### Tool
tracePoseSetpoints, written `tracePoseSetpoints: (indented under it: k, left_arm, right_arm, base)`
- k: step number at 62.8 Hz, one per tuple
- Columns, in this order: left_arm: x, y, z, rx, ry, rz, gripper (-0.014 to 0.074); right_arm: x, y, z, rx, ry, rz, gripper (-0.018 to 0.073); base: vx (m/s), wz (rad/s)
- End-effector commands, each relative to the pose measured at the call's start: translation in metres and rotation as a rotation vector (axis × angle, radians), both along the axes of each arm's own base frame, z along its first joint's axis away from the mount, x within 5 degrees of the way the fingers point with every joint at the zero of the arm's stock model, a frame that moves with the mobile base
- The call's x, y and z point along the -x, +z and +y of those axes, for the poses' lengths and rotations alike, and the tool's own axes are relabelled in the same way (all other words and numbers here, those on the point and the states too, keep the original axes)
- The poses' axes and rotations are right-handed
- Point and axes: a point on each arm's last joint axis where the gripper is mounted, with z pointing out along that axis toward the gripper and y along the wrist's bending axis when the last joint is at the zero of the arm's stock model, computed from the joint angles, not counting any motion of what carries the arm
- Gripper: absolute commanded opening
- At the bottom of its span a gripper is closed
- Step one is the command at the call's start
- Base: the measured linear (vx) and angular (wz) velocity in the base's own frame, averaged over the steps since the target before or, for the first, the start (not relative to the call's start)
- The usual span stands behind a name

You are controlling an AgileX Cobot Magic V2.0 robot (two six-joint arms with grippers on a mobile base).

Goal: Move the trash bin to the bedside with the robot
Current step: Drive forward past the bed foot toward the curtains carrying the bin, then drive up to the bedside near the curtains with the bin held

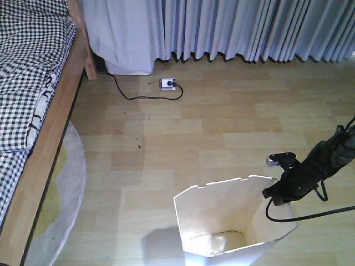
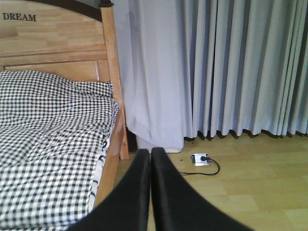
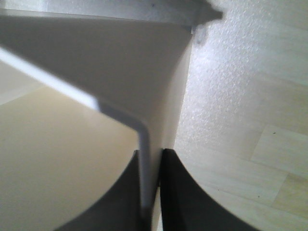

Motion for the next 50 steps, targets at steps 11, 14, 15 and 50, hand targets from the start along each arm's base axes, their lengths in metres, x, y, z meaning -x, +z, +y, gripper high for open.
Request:
tracePoseSetpoints:
  k: [11, 14, 15, 50]
  left_arm:
    - [0.0014, 0.0139, -0.0003, 0.004, -0.003, -0.099, -0.0006]
    - [0.0014, 0.0139, -0.0003, 0.004, -0.003, -0.099, -0.0006]
    - [0.0014, 0.0139, -0.0003, 0.004, -0.003, -0.099, -0.0006]
    - [0.0014, 0.0139, -0.0003, 0.004, -0.003, -0.099, -0.0006]
  right_arm:
    - [-0.0119, 0.0296, 0.0034, -0.064, -0.008, -0.017, -0.0006]
    - [-0.0119, 0.0296, 0.0034, -0.064, -0.008, -0.017, -0.0006]
    - [-0.0119, 0.0296, 0.0034, -0.064, -0.008, -0.017, -0.0006]
    - [-0.0119, 0.0296, 0.0034, -0.064, -0.008, -0.017, -0.0006]
  base:
    - [0.23, -0.04]
    - [0.22, -0.04]
    - [0.22, -0.04]
    - [0.2, -0.03]
